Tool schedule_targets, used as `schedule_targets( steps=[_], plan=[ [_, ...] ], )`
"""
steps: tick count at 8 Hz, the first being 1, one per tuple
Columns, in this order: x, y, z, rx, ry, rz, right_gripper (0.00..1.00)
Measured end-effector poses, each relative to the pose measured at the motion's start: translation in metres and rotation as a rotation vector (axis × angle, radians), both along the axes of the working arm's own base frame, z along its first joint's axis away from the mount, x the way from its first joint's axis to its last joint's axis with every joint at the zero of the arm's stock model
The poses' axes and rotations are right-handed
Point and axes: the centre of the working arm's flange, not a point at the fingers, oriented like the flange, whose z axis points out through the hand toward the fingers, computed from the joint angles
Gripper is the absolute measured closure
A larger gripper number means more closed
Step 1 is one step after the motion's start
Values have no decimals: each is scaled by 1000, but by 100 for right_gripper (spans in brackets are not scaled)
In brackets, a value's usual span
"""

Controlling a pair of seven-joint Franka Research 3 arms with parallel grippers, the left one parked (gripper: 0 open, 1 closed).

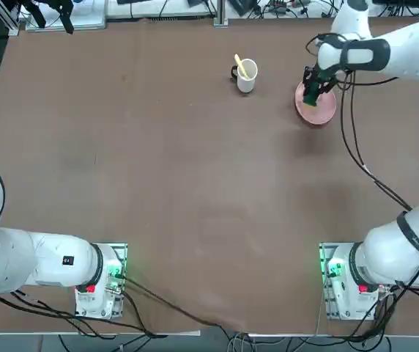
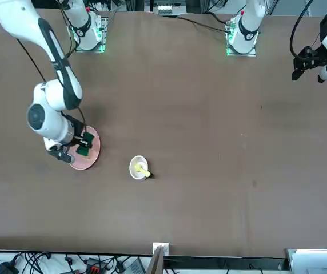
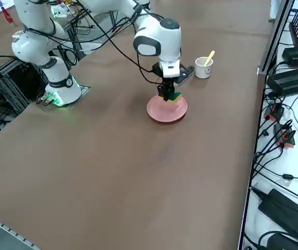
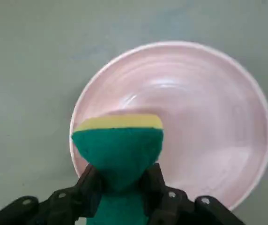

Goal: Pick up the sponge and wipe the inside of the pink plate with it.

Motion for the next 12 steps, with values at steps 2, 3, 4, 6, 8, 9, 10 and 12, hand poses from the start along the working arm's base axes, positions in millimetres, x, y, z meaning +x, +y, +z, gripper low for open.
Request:
schedule_targets(
  steps=[2,3,4,6,8,9,10,12],
  plan=[
    [-2,-5,-18,1,26,-14,59],
    [-3,-9,-20,-3,39,-19,63],
    [-5,-13,-22,-9,64,-22,68],
    [-9,-26,-26,-23,106,-11,72],
    [-9,-48,-28,-25,118,27,72],
    [-9,-59,-29,-27,120,44,72],
    [-9,-69,-29,-29,122,65,72],
    [-7,-86,-29,-32,120,95,72]
  ],
)
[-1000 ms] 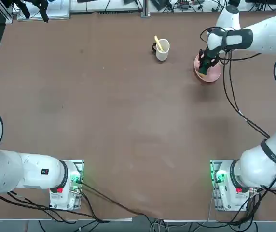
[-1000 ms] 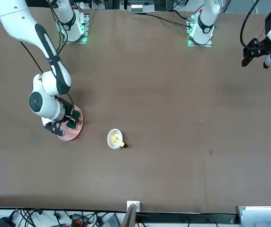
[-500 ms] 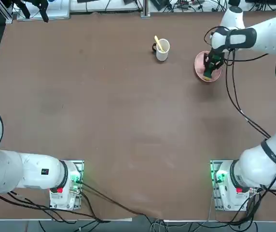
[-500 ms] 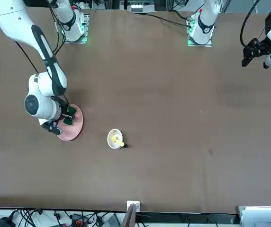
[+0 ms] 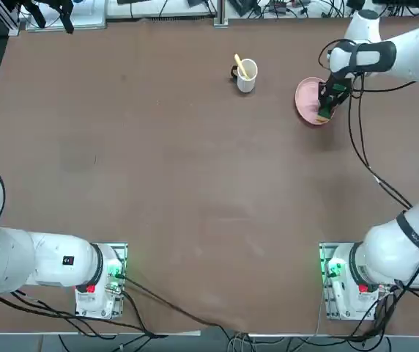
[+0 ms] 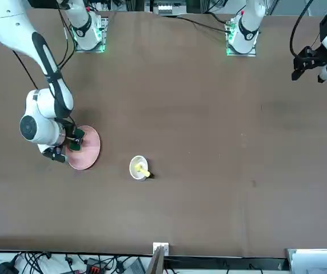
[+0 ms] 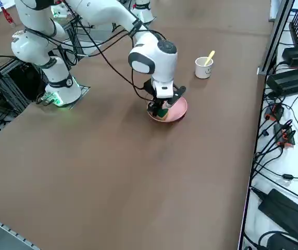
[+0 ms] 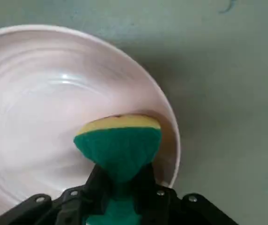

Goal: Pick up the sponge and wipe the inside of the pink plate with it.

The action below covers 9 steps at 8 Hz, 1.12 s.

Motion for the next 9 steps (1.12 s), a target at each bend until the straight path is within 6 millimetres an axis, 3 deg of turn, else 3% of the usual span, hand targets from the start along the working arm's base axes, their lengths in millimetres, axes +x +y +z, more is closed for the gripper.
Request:
schedule_targets(
  steps=[5,9],
  plan=[
    [23,0,14,4,-49,0,73],
    [36,7,-1,15,-55,5,73]
  ],
)
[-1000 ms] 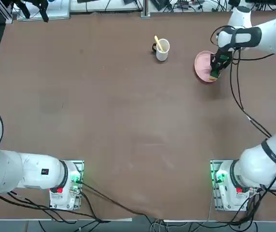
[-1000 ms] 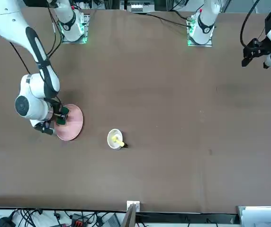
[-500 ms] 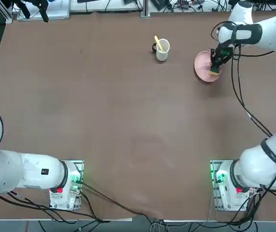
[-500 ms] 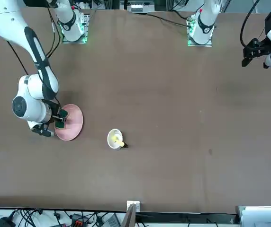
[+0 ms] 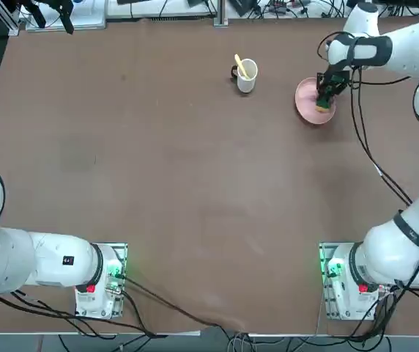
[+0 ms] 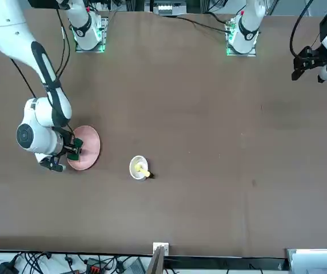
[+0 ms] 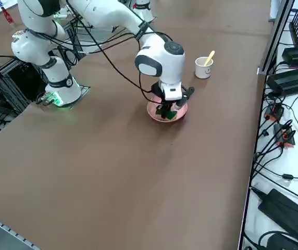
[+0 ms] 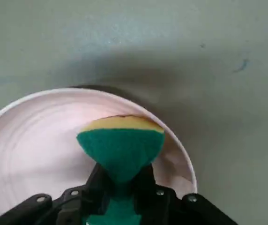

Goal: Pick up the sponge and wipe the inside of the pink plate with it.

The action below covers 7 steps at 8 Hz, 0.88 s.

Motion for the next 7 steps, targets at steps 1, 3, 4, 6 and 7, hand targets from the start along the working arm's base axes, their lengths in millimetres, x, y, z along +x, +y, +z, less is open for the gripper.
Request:
schedule_targets(
  steps=[1,3,4,6,7],
  plan=[
    [3,6,2,1,-8,2,73],
    [9,22,-1,0,-22,-27,73],
    [12,35,0,-3,-30,-54,73],
    [11,60,0,-11,-31,-97,72],
    [10,68,0,-15,-29,-116,72]
  ],
)
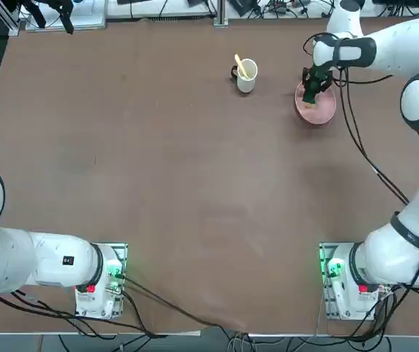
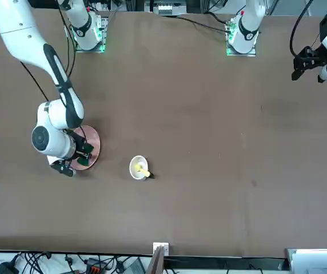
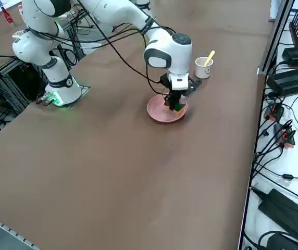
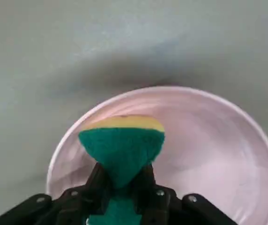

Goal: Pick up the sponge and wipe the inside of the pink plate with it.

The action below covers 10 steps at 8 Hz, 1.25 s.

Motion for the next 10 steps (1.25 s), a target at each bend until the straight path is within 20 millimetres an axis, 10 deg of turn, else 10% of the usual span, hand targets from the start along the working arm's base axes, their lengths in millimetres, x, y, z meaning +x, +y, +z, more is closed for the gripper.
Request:
schedule_targets(
  steps=[10],
  plan=[
    [-23,0,-4,-41,176,-11,72]
  ],
)
